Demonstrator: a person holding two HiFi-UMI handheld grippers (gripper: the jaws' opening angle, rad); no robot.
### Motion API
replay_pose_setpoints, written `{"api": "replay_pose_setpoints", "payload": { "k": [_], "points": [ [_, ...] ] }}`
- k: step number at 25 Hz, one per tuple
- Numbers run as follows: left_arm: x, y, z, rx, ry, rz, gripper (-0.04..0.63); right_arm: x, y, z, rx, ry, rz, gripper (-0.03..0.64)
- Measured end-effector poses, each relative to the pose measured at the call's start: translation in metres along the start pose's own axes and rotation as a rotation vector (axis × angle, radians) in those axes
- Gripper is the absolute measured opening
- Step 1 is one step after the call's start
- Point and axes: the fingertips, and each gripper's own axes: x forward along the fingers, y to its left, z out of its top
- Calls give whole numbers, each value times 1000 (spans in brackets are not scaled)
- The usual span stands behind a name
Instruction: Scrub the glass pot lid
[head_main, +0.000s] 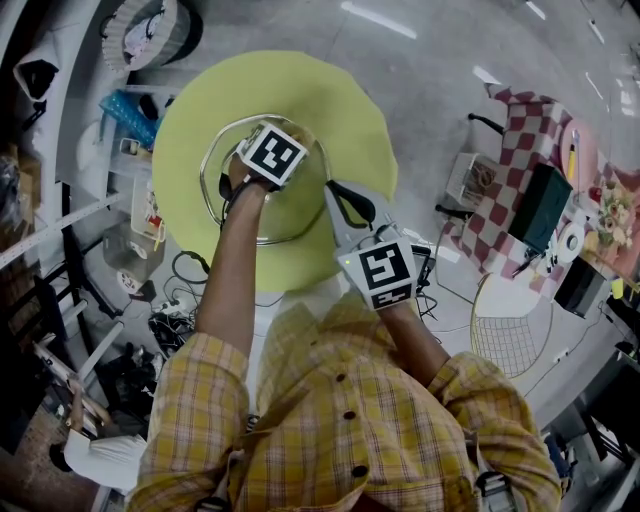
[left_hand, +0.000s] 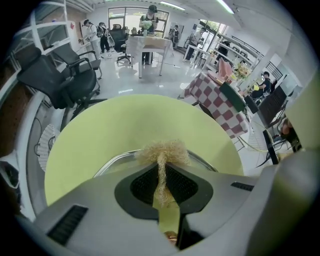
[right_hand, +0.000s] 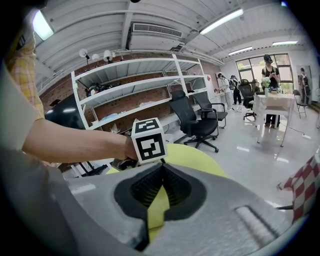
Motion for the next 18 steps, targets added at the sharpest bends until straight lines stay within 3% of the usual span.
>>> {"api": "replay_pose_setpoints", "payload": {
  "k": [10,18],
  "points": [
    [6,-12,2,-182,-37,13,46,-5,-3,-3,4,-4,2,-3],
    [21,-30,-2,-322,-13,8,46,-11,-8,-7,5,-1,-20,-2]
  ]
}}
